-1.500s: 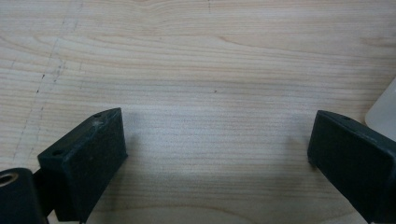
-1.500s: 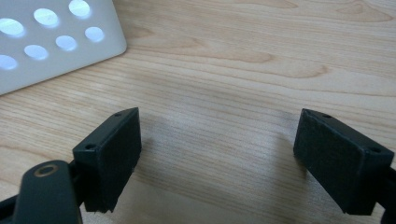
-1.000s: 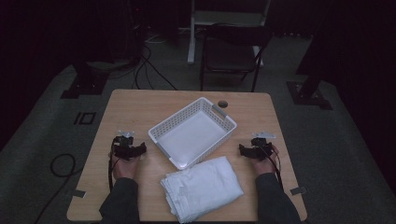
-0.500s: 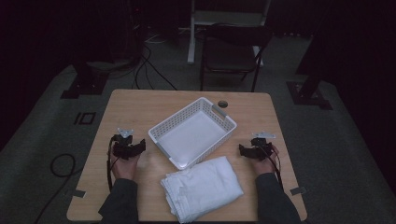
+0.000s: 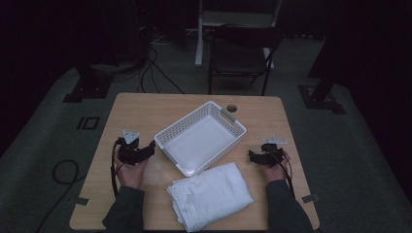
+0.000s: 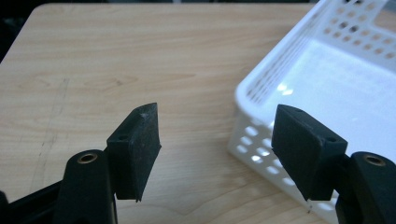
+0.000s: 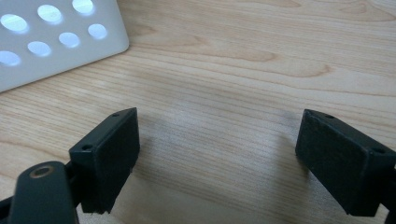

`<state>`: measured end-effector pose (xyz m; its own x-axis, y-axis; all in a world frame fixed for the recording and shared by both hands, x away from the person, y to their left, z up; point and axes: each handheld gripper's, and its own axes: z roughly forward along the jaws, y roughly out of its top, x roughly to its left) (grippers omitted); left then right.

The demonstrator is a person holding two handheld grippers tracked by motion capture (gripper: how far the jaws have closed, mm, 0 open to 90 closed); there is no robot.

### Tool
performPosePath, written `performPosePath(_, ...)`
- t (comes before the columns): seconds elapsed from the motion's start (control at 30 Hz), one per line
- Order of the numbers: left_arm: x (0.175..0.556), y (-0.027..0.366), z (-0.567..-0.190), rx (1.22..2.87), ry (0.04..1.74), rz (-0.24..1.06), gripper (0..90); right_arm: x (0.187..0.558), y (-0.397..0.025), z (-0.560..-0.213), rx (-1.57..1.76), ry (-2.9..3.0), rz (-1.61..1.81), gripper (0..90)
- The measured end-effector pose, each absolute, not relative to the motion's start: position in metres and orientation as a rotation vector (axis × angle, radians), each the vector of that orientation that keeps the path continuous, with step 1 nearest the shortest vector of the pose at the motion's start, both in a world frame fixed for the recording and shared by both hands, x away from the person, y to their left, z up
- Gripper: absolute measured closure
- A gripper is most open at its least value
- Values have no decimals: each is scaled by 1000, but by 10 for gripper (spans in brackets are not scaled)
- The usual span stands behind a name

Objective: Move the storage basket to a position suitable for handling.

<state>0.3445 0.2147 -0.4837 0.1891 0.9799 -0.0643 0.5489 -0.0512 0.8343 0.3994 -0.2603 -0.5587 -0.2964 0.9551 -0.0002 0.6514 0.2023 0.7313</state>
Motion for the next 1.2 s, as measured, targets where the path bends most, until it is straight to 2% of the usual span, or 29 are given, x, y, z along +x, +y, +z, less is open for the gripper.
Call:
performPosePath(0.37,336,195,-473,1744,1373,668,292,399,-260,-559,1492,2024,880,136)
performPosePath(0.93,314,159,-489,1833,1342,634,197,399,-260,-559,1492,2024,880,136)
performPosePath(1.03,313,157,-492,1830,1333,612,201,399,-260,-559,1492,2024,880,136)
performPosePath(1.2,315,154,-495,1841,1299,591,261,399,-260,-559,1492,2024,880,136)
